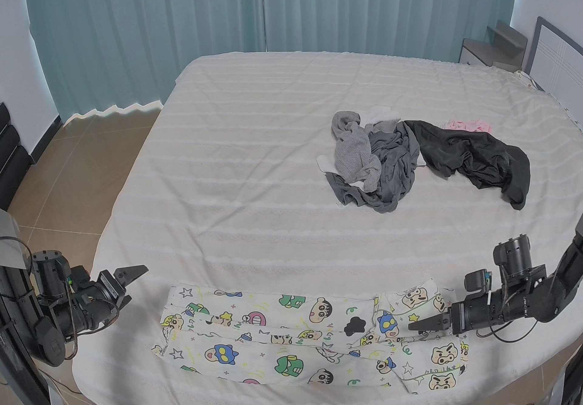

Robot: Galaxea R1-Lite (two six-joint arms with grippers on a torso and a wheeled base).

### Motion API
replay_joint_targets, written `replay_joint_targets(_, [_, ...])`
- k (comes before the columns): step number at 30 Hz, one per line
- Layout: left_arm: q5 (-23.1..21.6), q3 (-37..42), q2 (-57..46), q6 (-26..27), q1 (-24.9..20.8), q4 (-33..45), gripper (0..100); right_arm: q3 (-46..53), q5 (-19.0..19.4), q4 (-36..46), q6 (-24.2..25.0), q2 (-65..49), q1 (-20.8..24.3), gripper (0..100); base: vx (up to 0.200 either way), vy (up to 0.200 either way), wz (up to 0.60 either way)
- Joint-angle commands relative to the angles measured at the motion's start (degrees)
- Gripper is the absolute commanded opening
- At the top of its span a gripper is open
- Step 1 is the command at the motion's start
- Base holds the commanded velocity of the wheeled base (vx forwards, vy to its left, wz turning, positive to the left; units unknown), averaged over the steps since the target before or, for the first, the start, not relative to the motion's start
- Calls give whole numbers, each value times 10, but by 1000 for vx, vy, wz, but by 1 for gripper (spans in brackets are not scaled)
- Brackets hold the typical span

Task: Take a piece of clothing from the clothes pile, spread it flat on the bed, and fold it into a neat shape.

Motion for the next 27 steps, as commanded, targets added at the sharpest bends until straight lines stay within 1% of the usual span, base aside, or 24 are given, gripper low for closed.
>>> replay_joint_targets(1, [69,6,17,118,-93,17,100,94,28,-54,52,-159,-18,100,0,0,0])
replay_joint_targets(3, [85,6,15,158,-122,53,100,116,29,-57,76,-204,-18,100,0,0,0])
replay_joint_targets(6, [87,6,7,191,-154,82,100,140,31,-57,103,-264,-18,100,0,0,0])
replay_joint_targets(9, [88,7,-18,196,-195,89,100,153,32,-55,112,-303,-15,100,0,0,0])
replay_joint_targets(11, [90,6,-30,199,-222,116,100,156,33,-54,112,-322,-13,100,0,0,0])
replay_joint_targets(13, [92,6,-40,212,-236,145,100,157,34,-53,112,-335,-13,100,0,0,0])
replay_joint_targets(15, [94,7,-47,227,-242,165,100,157,35,-53,112,-339,-12,100,0,0,0])
replay_joint_targets(19, [100,6,-64,235,-245,216,100,158,36,-52,112,-339,-10,100,0,0,0])
replay_joint_targets(20, [100,6,-64,235,-245,216,100,158,36,-52,112,-339,-10,100,0,0,0])
replay_joint_targets(21, [107,6,-67,254,-243,251,100,161,35,-53,112,-339,-3,100,0,0,0])
replay_joint_targets(22, [109,6,-62,267,-239,263,100,161,34,-53,112,-338,0,100,0,0,0])
replay_joint_targets(24, [113,2,-54,280,-231,266,100,163,34,-52,111,-337,6,100,0,0,0])
replay_joint_targets(27, [130,-12,-24,282,-216,263,100,169,33,-53,110,-337,21,100,0,0,0])
